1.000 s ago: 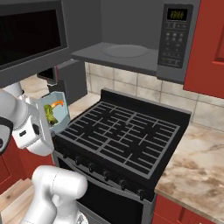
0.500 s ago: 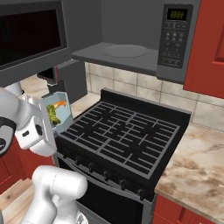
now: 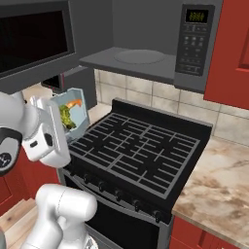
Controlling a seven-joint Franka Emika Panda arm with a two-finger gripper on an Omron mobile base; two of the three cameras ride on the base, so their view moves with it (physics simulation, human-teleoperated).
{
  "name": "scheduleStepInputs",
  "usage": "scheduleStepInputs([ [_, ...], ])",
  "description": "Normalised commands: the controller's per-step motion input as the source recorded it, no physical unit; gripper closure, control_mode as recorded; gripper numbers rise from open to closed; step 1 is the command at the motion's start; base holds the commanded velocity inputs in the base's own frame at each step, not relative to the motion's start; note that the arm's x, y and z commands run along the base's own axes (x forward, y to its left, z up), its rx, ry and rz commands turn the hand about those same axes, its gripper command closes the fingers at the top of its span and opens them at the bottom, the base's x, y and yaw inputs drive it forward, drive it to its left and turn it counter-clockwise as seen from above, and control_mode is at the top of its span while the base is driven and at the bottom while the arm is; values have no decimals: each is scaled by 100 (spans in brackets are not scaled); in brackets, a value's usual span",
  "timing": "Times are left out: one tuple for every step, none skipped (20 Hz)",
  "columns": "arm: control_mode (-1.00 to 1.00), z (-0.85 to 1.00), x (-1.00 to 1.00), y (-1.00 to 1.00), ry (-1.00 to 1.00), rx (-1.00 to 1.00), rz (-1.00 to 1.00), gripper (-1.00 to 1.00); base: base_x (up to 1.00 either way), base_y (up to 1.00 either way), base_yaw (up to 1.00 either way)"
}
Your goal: Place the tupperware containing the shrimp and broccoli meal in the microwave. Close the microwave door and press the start button to reheat the meal.
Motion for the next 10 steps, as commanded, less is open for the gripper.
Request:
scheduleStepInputs([
  [-100, 55, 34, -8, -7, 0, -3, 100, 0, 0, 0],
  [-100, 51, 36, -5, -6, 0, -3, 100, 0, 0, 0],
  [-100, 49, 48, -8, -3, 0, -3, 100, 0, 0, 0],
  [-100, 46, 51, -8, -2, 0, -3, 100, 0, 0, 0],
  [-100, 44, 41, -18, -3, 0, -4, 100, 0, 0, 0],
  [-100, 36, 45, -23, -2, 0, -3, 100, 0, 0, 0],
  [-100, 24, 47, -27, 0, 0, 0, 100, 0, 0, 0],
  [-100, 23, 45, -29, 0, 0, 0, 100, 0, 0, 0],
  [-100, 20, 43, -33, 0, 0, 0, 100, 0, 0, 0],
  [-100, 14, 49, -35, 0, 0, 0, 100, 0, 0, 0],
])
